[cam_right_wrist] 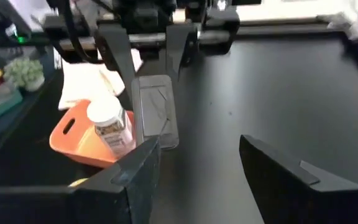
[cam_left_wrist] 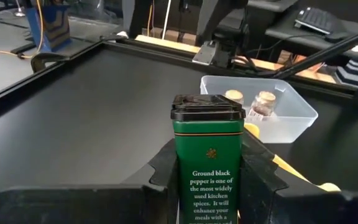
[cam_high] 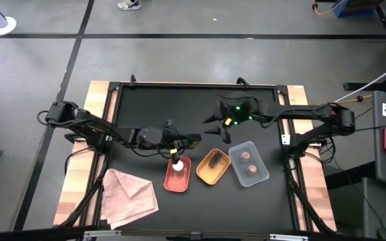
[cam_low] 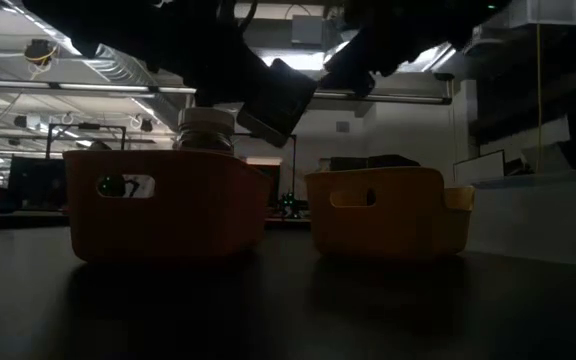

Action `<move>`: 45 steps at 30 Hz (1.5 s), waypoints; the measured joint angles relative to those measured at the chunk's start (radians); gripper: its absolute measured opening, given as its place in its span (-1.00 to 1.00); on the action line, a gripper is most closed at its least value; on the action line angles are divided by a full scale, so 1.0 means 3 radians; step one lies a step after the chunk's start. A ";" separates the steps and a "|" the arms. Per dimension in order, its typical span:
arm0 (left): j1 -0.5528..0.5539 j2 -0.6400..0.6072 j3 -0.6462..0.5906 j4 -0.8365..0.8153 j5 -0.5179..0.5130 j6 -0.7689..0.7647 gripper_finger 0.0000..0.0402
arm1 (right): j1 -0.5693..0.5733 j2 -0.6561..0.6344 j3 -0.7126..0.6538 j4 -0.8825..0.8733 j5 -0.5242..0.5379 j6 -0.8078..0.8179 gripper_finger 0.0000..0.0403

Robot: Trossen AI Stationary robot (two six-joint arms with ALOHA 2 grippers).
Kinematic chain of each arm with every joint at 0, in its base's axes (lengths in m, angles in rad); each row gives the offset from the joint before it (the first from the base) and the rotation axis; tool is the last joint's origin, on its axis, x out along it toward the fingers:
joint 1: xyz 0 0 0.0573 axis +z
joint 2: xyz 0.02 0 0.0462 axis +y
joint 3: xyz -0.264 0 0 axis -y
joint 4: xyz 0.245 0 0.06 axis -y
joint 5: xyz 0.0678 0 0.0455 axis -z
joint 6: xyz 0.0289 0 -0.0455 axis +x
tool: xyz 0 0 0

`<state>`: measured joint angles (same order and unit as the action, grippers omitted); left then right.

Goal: Sort spices by type
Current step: Put the black spice can into the yellow bin

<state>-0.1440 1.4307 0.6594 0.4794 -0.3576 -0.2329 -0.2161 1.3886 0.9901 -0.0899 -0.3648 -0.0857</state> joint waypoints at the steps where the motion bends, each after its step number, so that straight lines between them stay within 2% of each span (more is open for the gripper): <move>1: 0.0000 0.0000 0.0000 -0.0009 0.0000 0.0000 -0.50 | -0.0001 0.0068 0.0084 -0.0085 -0.0029 -0.0016 0.10; 6: 0.0000 0.0000 0.0000 -0.0021 0.0000 0.0092 -0.50 | 0.0001 0.0293 0.0317 -0.0294 -0.0216 -0.0159 0.10; 11: 0.0000 0.0000 0.0000 -0.0020 -0.0001 0.0112 -0.50 | 0.0001 0.0383 0.0352 -0.0309 -0.0501 -0.0182 0.10; 15: 0.0000 0.0000 0.0000 -0.0019 -0.0001 0.0116 -0.50 | 0.0036 0.0416 0.0354 -0.0271 -0.0534 -0.0182 0.10; 20: 0.0000 0.0000 0.0000 -0.0017 -0.0001 0.0116 -0.50 | 0.0144 0.0476 0.0354 -0.0205 -0.0486 -0.0269 0.10; 29: 0.0004 -0.0005 0.0001 -0.0025 -0.0008 0.0116 -0.50 | 0.0380 0.0607 0.0352 0.0061 0.0166 -0.0302 0.10; 45: 0.0003 -0.0004 0.0003 -0.0084 -0.0001 0.0205 -0.50 | 0.0373 0.0714 0.0351 0.0138 0.0142 -0.0259 0.09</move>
<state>-0.1432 1.4296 0.6601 0.4542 -0.3579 -0.1715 -0.1043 1.6029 1.0955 -0.0484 -0.3221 -0.1635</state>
